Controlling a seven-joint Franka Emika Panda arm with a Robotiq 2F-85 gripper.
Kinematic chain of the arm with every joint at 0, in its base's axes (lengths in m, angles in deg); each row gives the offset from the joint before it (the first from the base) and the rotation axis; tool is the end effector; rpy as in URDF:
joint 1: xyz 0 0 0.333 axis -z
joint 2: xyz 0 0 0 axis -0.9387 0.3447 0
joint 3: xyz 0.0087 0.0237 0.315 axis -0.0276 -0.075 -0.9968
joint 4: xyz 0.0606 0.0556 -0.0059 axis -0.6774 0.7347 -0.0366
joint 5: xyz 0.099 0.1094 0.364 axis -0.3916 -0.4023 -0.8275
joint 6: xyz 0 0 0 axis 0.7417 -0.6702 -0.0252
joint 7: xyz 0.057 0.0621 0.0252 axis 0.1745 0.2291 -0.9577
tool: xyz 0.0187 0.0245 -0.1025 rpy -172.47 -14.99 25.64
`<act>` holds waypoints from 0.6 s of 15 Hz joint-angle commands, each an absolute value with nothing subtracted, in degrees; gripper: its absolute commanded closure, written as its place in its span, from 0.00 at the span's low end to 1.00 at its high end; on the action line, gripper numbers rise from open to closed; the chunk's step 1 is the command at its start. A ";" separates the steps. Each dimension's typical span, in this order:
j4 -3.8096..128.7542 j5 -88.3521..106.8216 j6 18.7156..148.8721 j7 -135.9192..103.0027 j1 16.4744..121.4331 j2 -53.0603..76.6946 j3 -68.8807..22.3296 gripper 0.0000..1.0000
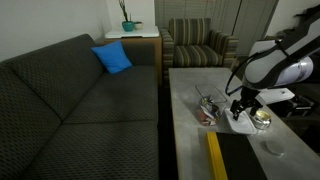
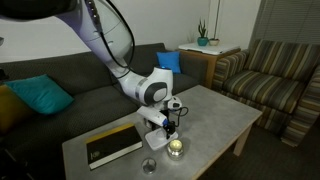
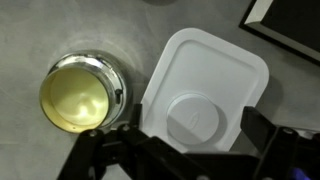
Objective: Place the white lid on top of the food container on the left
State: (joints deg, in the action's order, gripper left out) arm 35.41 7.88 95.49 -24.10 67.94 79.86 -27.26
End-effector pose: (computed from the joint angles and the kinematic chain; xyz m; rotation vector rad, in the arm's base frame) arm 0.6673 0.0227 -0.1215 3.1219 0.1712 -0.0979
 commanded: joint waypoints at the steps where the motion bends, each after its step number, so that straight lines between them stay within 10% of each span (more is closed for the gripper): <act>1: 35.22 8.12 95.30 -23.97 67.99 79.86 -27.40 0.00; 9: 34.68 7.87 94.44 -22.44 67.14 79.85 -27.39 0.00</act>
State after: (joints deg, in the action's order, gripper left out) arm 35.04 7.88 95.37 -23.06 67.19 79.85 -27.27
